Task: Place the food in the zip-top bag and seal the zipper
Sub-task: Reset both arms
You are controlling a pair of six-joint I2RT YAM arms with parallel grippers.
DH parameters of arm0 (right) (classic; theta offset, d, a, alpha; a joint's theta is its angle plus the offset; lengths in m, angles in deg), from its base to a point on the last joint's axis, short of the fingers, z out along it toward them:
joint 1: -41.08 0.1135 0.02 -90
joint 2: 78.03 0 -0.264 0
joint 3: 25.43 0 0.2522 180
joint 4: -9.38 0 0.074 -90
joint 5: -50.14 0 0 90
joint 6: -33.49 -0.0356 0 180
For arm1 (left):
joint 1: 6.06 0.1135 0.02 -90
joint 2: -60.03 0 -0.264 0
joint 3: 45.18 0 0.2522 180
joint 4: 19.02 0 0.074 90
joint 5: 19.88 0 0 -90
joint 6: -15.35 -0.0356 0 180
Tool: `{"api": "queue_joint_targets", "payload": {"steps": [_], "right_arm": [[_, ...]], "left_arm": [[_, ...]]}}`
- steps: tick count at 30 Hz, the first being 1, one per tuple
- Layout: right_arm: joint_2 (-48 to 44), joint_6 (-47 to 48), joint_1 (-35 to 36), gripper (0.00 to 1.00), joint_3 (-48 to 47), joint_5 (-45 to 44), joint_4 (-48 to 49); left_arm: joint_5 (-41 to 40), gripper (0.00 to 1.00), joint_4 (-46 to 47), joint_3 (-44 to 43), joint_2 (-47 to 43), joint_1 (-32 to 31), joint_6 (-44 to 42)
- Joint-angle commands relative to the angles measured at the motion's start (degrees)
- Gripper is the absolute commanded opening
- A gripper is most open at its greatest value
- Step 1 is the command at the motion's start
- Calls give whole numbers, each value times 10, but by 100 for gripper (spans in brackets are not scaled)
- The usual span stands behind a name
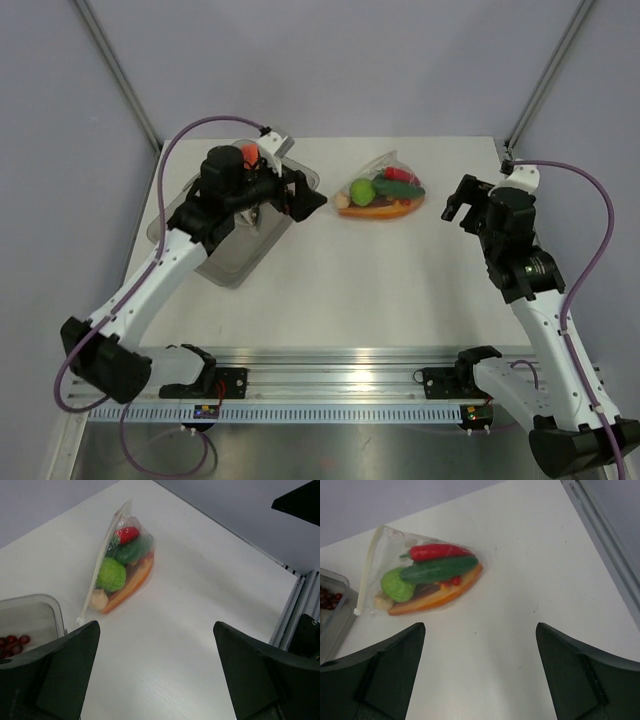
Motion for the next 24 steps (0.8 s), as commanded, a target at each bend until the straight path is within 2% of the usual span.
{"api": "queue_joint_targets", "payload": {"steps": [1, 7, 11, 24], "right_arm": [[33, -121, -1, 100, -37, -65, -148], [20, -151, -1, 99, -13, -90, -168], [-4, -164, -1, 99, 8, -93, -153], [14, -195, -1, 100, 33, -95, -152]], "left_arm": [[-97, 99, 9, 85, -83, -4, 26], [-207, 99, 15, 220, -230, -4, 39], [-254, 99, 32, 257, -277, -4, 54], [-262, 99, 66, 261, -268, -4, 86]]}}
